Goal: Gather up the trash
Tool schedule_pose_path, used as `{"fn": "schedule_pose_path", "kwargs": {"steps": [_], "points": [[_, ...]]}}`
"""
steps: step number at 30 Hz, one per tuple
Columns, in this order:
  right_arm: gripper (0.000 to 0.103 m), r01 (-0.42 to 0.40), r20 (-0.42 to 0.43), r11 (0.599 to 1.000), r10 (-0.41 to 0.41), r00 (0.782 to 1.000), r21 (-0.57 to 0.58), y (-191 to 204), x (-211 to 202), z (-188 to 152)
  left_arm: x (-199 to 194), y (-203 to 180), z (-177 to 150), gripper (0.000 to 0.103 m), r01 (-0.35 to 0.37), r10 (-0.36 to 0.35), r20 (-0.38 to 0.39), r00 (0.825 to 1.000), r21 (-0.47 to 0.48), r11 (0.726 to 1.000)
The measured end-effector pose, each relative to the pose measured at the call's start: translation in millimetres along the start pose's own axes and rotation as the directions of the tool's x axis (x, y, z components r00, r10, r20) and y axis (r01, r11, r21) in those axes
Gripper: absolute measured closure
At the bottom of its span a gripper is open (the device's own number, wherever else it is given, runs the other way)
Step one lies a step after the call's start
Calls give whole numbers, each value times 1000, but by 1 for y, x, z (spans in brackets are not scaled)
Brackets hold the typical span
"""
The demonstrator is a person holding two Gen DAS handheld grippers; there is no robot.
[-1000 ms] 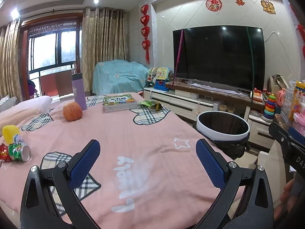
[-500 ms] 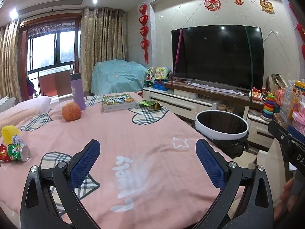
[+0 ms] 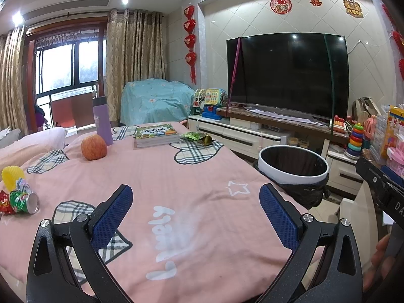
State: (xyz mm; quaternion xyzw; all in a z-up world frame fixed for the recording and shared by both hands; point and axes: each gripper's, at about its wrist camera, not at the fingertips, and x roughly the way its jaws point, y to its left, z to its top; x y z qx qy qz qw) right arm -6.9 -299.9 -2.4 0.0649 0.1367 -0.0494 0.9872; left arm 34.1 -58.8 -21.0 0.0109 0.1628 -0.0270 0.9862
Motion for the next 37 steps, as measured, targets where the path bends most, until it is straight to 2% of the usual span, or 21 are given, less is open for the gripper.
{"fn": "schedule_pose_path", "kwargs": {"steps": [19, 37], "points": [[0, -12, 3, 1000, 12, 1000, 13, 11, -1, -1, 4, -2, -1, 0, 10, -10, -11, 1000, 13, 1000], [0, -22, -32, 999, 24, 999, 44, 2, 8, -2, 15, -3, 0, 0, 30, -30, -36, 999, 19, 999]]}}
